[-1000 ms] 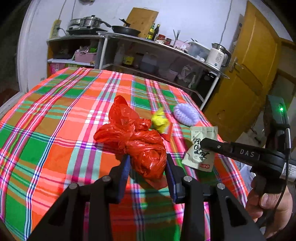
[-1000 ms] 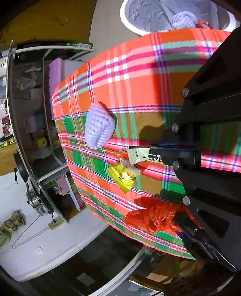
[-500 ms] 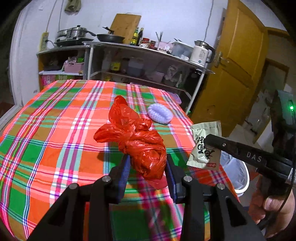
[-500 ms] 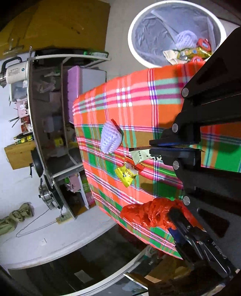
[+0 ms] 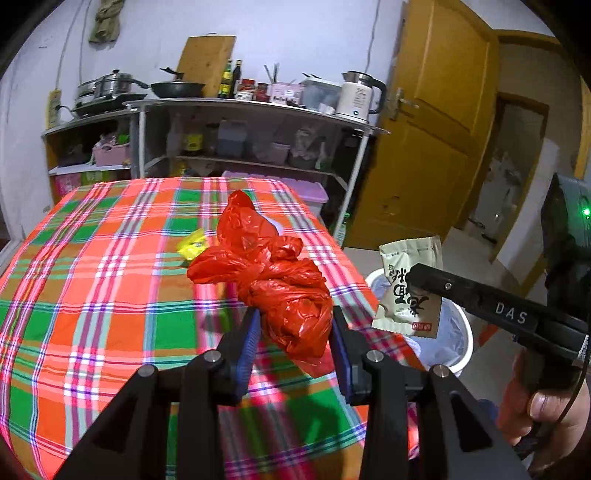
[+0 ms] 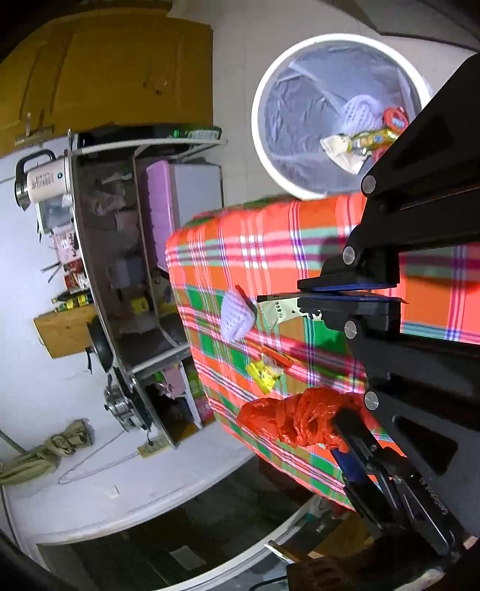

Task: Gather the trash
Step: 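Carry both items to the bin and open both tools to drop them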

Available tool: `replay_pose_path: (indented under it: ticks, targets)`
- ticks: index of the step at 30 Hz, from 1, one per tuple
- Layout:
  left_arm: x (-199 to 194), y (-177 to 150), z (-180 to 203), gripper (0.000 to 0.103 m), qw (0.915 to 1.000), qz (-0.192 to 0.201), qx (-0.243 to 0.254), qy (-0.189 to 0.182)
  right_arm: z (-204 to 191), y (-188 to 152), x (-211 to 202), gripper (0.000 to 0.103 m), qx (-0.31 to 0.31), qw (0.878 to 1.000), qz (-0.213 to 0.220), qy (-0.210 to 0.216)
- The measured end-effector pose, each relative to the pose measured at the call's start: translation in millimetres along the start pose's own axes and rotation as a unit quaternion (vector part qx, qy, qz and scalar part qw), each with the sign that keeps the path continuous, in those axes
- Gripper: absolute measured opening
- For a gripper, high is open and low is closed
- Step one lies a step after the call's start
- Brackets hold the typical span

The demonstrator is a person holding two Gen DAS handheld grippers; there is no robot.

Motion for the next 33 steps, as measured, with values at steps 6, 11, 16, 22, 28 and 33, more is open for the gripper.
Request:
replay_pose_path:
  ticks: [6, 11, 16, 22, 28, 33]
  targets:
    - [6, 1, 24, 0.039, 0.9997, -0.005, 0.016, -0.016, 21, -2, -16, 0.002, 0.013, 1.000, 0.011, -0.014]
    - [12, 2, 41, 0.039, 0.9992, -0.008, 0.027, -0.028, 38, -3, -28, 0.002, 0.025, 0.999, 0.018, -0.024]
    - [18, 4, 58, 0.039, 0.9984, -0.012, 0.040, -0.039, 55, -5, -36, 0.002, 0.038, 0.998, 0.025, -0.034]
    - [28, 6, 80, 0.039, 0.9970, -0.018, 0.053, -0.054, 79, -9, -45, 0.002, 0.056, 0.997, 0.030, -0.048]
    - [42, 5, 100, 0.039, 0.9950, -0.028, 0.066, -0.070, 103, -13, -49, 0.002, 0.077, 0.995, 0.031, -0.062]
    - [57, 1, 116, 0.039, 0.9928, -0.042, 0.076, -0.083, 122, -20, -49, 0.002, 0.091, 0.993, 0.027, -0.071]
Point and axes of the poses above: each gripper's, at about its wrist camera, not at the fingertips, and x roughly the way its jaws point, z to its right, y to its top, the point moved 4 cm from there along x, roughly the way its jaws point, and after that the axes turned 3 degrees about -x, right-handed, at the moved point
